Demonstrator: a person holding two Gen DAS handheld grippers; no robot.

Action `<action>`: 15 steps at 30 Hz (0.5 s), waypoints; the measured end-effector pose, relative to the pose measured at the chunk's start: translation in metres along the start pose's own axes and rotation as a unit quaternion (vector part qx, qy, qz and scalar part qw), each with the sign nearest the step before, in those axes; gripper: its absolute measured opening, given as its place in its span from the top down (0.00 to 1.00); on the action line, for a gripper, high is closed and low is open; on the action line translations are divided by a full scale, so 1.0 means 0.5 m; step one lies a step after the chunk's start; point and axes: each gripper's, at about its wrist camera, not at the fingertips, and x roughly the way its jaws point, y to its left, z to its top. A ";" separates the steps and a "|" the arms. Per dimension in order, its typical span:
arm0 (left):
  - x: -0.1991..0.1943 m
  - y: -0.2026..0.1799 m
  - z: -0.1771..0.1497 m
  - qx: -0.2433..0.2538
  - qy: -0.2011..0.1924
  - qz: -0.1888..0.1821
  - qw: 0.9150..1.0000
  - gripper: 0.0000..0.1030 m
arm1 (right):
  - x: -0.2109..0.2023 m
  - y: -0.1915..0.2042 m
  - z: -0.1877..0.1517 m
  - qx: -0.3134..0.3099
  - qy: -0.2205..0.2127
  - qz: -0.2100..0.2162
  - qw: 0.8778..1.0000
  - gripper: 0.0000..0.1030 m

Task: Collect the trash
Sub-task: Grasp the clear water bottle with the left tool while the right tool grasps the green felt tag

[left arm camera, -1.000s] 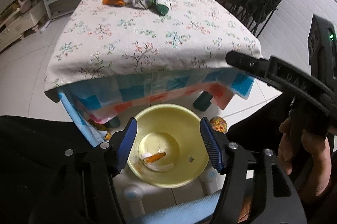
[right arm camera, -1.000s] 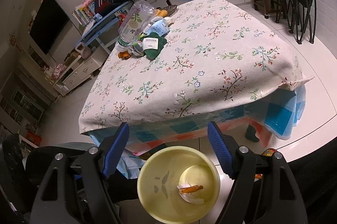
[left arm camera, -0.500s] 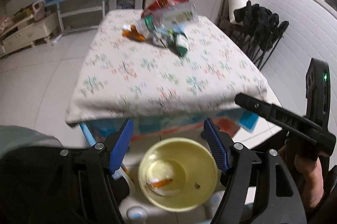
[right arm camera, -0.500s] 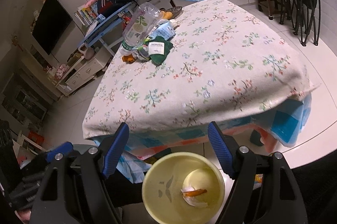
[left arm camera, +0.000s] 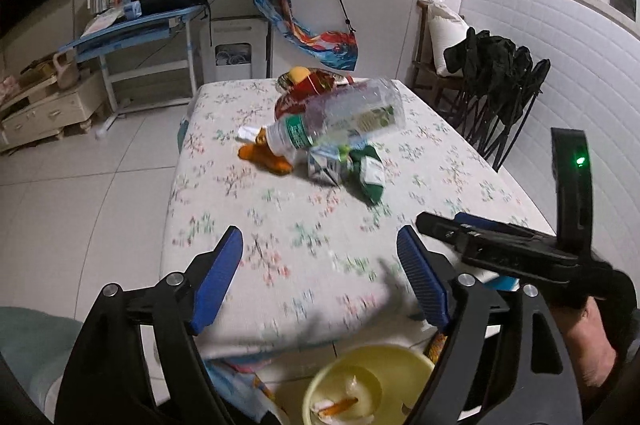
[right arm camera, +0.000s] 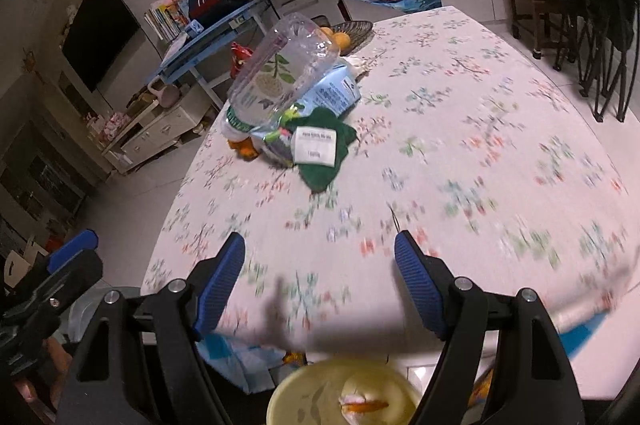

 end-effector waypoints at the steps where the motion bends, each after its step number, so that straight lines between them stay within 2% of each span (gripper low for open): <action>1: 0.010 0.005 0.011 -0.002 -0.002 -0.006 1.000 0.26 | 0.009 0.001 0.007 -0.001 0.001 0.001 1.000 0.28; 4: 0.034 0.008 0.048 0.011 -0.012 -0.024 1.000 0.25 | 0.039 0.005 0.027 -0.006 0.004 0.002 1.000 0.28; 9: 0.072 -0.016 0.108 0.087 -0.039 -0.056 0.994 0.18 | 0.088 0.005 0.057 -0.004 0.008 0.004 1.000 0.28; 12: 0.104 -0.041 0.144 0.151 -0.044 -0.085 0.984 0.17 | 0.112 0.001 0.073 -0.001 0.010 0.006 1.000 0.29; 15: 0.137 -0.057 0.171 0.204 -0.039 -0.093 0.974 0.17 | 0.135 -0.007 0.084 0.005 0.017 0.009 1.000 0.34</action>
